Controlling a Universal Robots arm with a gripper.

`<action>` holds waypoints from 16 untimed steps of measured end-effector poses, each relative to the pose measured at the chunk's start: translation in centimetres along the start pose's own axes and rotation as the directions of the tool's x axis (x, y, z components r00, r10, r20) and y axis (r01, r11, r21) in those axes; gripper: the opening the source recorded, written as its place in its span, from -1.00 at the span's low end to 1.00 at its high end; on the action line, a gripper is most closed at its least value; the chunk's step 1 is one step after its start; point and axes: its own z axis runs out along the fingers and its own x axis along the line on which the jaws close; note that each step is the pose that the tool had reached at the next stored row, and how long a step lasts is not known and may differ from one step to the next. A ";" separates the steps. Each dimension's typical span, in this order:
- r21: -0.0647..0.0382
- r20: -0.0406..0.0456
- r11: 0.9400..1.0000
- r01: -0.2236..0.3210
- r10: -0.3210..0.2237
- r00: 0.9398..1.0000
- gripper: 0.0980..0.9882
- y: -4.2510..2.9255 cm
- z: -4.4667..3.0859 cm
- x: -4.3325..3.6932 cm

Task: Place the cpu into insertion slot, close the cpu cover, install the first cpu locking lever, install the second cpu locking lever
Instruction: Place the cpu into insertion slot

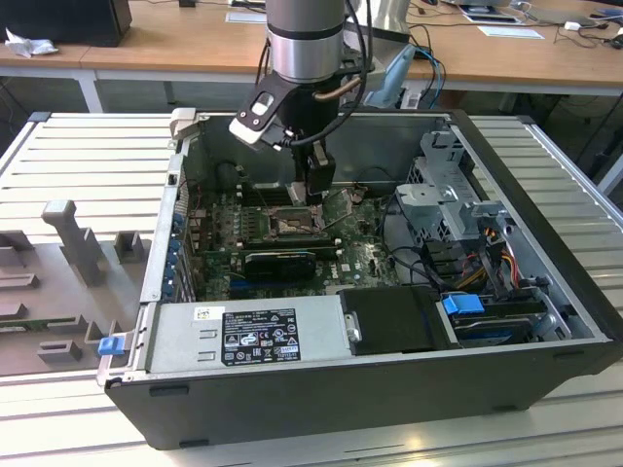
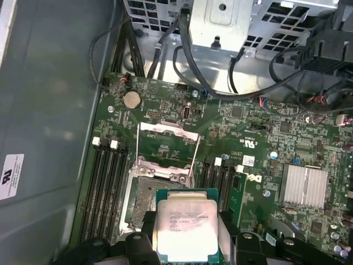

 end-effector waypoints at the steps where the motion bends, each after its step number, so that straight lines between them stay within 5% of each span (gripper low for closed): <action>1: 0.000 0.000 1.000 0.000 0.000 1.000 -0.04 -0.02 0.20 0.00; 11: -0.001 0.010 0.993 -0.119 0.119 0.993 -0.04 -0.23 2.69 -0.02; 16: -0.001 0.016 0.991 -0.131 0.131 0.991 -0.04 -0.27 3.53 0.14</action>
